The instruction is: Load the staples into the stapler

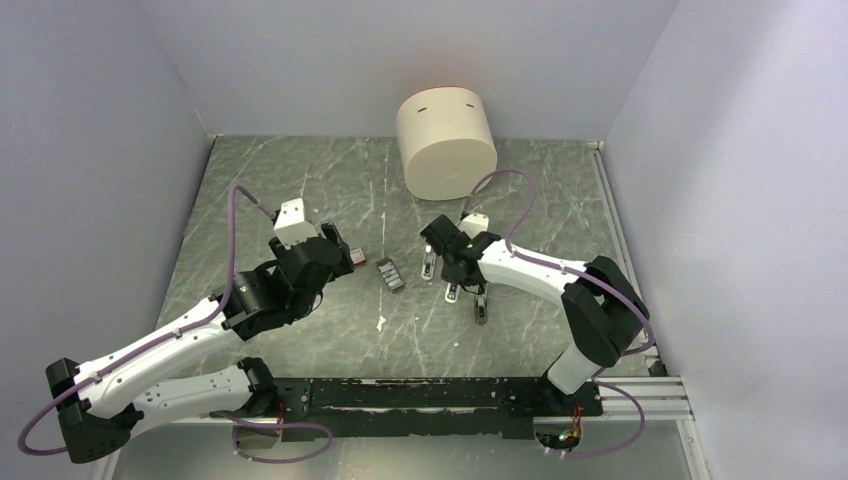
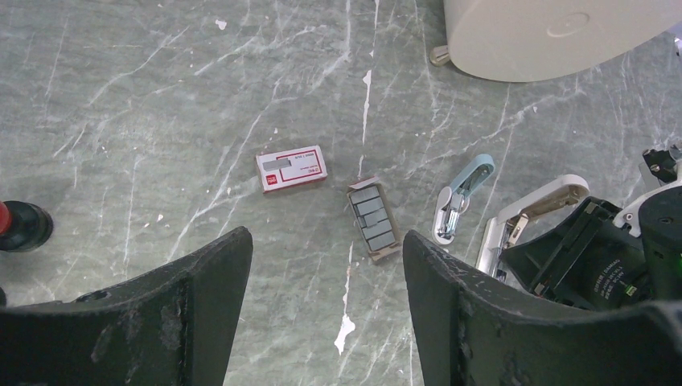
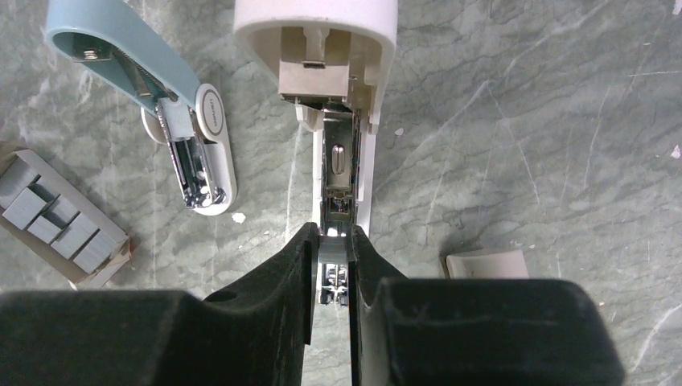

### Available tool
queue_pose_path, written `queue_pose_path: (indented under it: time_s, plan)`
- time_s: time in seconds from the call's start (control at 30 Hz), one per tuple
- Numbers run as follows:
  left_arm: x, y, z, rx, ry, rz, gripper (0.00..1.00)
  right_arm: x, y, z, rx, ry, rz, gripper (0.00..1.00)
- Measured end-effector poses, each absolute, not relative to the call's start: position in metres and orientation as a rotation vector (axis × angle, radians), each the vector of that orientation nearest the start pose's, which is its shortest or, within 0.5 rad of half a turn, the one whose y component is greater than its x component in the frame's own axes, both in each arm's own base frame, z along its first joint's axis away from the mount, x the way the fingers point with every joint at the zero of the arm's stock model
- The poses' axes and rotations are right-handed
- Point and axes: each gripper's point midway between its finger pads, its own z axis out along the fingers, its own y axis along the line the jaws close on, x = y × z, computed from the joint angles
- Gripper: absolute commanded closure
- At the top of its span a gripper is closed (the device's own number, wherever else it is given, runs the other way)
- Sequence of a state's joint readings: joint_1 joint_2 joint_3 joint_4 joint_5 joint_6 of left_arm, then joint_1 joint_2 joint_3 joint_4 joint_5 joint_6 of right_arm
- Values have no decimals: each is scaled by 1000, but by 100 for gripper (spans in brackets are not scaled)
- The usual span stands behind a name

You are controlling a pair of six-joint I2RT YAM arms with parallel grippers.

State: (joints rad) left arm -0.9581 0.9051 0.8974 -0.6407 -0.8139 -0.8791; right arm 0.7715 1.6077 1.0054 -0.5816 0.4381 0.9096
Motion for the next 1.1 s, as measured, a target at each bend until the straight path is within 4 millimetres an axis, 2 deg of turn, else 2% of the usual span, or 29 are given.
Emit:
queue_pose_path:
  time_s: [0.2,0.8,0.97,1.1]
  plan:
    - [236,-152,227,-343,1978,-262,26,268,199,43,315,2565,-33,80]
    - [236,-152,225,-341,1981,-257,26,267,198,43,321,2565,-39,79]
    - [236,-151,224,-341,1982,-257,26,264,199,42,301,2577,-42,76]
    - [235,-151,223,-339,1984,-253,26,261,199,43,287,2583,-46,68]
